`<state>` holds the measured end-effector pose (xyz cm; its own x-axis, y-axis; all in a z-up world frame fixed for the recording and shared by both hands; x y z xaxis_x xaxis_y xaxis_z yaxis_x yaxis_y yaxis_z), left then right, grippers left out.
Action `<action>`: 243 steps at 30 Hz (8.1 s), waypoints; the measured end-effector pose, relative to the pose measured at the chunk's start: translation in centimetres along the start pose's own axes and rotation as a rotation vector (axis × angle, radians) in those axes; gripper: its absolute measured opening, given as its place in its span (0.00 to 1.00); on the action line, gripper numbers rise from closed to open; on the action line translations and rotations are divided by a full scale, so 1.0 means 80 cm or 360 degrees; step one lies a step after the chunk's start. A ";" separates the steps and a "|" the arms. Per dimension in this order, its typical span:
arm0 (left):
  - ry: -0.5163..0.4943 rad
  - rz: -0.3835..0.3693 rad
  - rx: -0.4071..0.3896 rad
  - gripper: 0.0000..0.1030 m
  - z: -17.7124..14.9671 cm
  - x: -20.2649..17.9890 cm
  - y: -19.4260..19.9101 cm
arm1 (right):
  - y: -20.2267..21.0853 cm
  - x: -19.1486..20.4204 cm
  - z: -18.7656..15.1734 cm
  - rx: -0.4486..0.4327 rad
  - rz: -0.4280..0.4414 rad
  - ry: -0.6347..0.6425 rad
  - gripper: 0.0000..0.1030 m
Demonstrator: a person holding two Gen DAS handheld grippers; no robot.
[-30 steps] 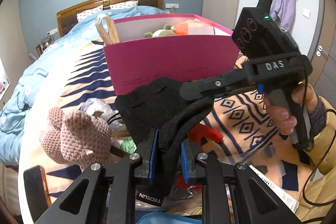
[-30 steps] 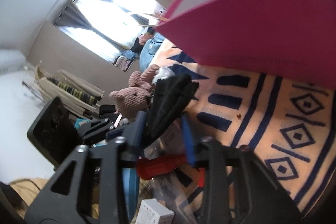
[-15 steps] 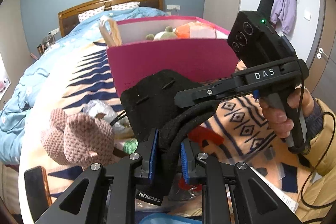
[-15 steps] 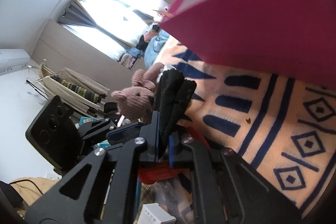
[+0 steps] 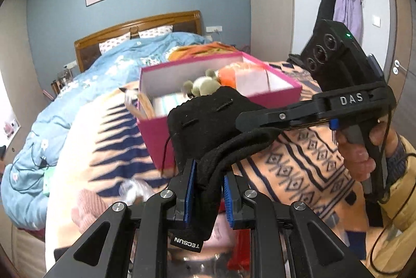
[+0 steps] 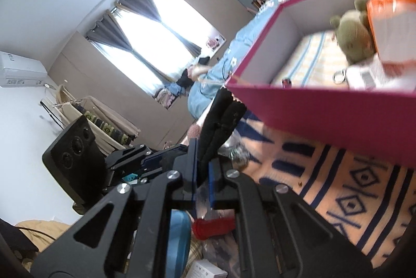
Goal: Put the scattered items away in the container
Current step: 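Lift the black cloth bag with the right tool toward the magenta box, then lower the black bag into the magenta box and open the right tool, then withdraw the right tool from the box back toward the items, then move the left tool down over the red toy hammer handle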
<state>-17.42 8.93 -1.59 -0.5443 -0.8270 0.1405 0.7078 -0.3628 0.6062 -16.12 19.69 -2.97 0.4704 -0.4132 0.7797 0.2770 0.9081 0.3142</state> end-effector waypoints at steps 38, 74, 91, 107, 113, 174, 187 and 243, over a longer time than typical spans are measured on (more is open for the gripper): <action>0.0012 0.0285 0.0155 0.19 0.116 0.103 -0.136 | -0.037 -0.074 0.167 -0.0109 -0.0452 0.0012 0.07; 0.0190 0.0014 0.0321 0.55 0.083 0.098 -0.155 | -0.071 -0.157 0.147 0.0247 -0.1057 0.0037 0.20; 0.0266 -0.0022 0.0232 0.58 0.089 0.103 -0.131 | -0.036 -0.140 0.145 0.0128 -0.1020 0.0060 0.21; 0.0248 -0.0103 0.0289 0.73 0.077 0.075 -0.154 | -0.067 -0.129 0.097 0.0324 -0.0943 0.0182 0.28; 0.0269 -0.0119 0.0278 0.73 0.072 0.068 -0.155 | -0.056 -0.132 0.096 0.0255 -0.0939 0.0155 0.34; 0.0457 -0.0308 0.0062 0.86 -0.011 -0.020 -0.002 | 0.031 -0.022 -0.061 -0.0113 -0.0776 0.0497 0.81; 0.0305 -0.0390 0.0356 0.86 -0.083 -0.077 -0.018 | 0.021 -0.053 -0.106 -0.0021 -0.0763 0.0315 0.81; 0.0200 -0.0336 0.0494 0.36 -0.124 -0.083 -0.022 | -0.027 -0.067 -0.136 0.0300 -0.0908 0.0666 0.71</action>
<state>-10.60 10.84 -11.38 -0.5903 -0.8012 -0.0978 0.4056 -0.3992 0.8222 -10.10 19.22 -13.74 0.5871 -0.7827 0.2065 0.4434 0.5244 0.7269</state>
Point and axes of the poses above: each gripper's, at about its wrist camera, not at the fingertips, and y roughly against the way its jaws point, x to its left, z to its top, the point moved 9 cm from there along -y, roughly the way its jaws point, and after that the axes turned 7 degrees about -y, right-handed, at the moved point
